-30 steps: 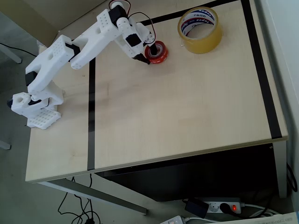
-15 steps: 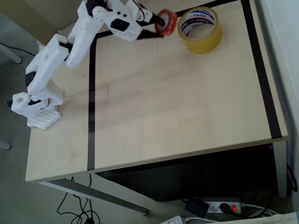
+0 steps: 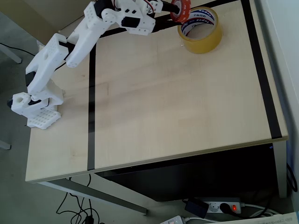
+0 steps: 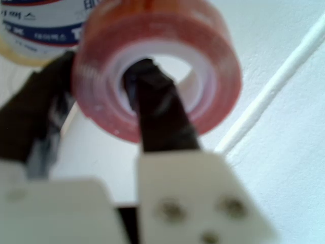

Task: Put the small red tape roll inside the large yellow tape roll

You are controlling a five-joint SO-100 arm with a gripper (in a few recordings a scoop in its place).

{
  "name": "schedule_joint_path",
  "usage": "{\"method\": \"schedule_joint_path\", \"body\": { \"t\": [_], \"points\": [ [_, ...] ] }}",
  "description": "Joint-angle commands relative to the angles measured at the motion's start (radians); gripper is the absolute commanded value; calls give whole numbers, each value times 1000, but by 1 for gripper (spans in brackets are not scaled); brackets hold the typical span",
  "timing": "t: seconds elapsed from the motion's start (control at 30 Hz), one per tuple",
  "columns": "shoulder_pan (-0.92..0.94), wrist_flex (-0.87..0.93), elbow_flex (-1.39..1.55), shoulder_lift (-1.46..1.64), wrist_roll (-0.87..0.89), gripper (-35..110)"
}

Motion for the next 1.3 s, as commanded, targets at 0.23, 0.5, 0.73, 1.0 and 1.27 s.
{"method": "schedule_joint_path", "body": {
  "t": [0.23,0.5,0.73,1.0,1.27],
  "points": [
    [28,-37,-48,-72,2,13],
    [32,25,-89,-80,2,17],
    [18,383,-183,67,-6,0],
    [66,614,284,594,37,0],
    [241,614,897,1226,161,0]
  ]
}}
